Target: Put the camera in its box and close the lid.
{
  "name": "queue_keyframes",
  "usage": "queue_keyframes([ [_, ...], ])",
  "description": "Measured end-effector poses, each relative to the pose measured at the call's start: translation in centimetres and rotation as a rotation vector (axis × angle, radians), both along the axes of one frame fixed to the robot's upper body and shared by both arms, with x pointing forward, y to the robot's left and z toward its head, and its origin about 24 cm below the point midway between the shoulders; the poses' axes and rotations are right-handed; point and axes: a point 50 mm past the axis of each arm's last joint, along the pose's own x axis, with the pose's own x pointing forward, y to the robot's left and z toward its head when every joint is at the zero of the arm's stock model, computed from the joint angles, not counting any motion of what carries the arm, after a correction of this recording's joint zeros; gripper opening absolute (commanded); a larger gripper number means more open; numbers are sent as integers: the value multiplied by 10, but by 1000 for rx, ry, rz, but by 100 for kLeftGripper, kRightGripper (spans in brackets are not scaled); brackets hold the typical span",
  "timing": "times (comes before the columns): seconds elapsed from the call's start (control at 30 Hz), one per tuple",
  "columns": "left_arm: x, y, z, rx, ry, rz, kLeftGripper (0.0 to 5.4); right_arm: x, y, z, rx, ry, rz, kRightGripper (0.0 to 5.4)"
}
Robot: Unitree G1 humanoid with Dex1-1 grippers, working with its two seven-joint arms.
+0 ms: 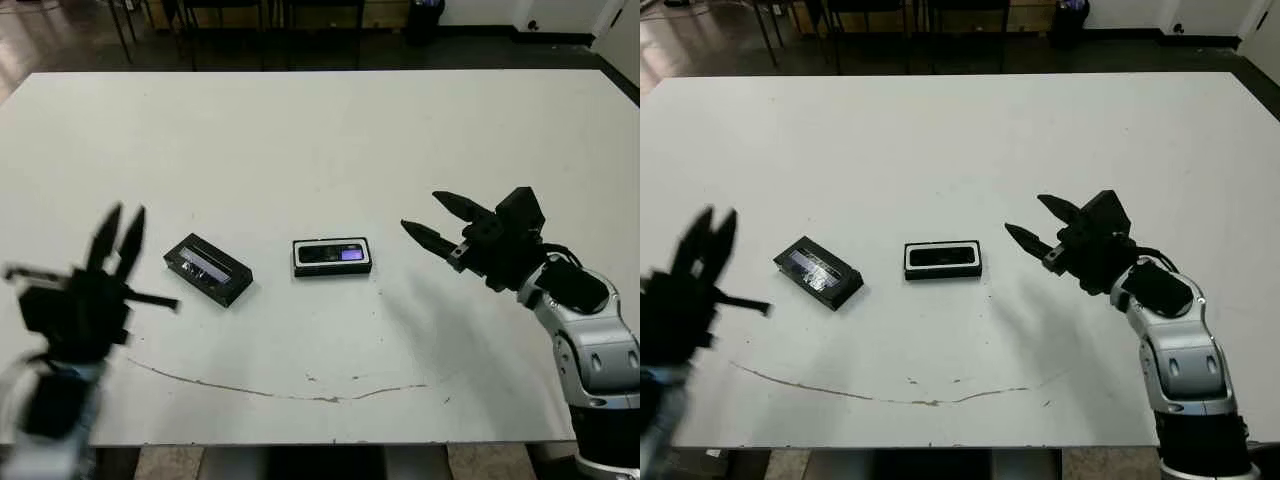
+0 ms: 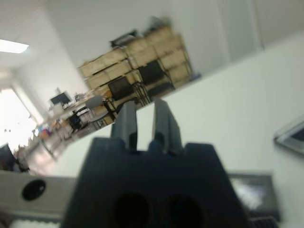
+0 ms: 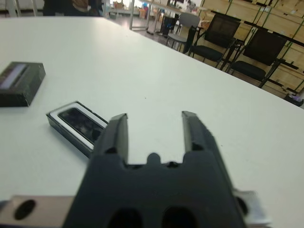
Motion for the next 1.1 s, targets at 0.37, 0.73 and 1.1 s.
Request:
queue_keyframes([
  [0.37, 75, 13, 42, 275, 490, -322, 0, 7, -2, 3, 35, 59, 100, 1],
  [0.73, 130, -18, 6, 491, 757, -323, 0, 3, 2, 10, 44, 95, 135, 1],
  [1.1, 134, -36, -21, 658, 787, -364, 0, 1, 10, 7, 45, 111, 189, 1],
])
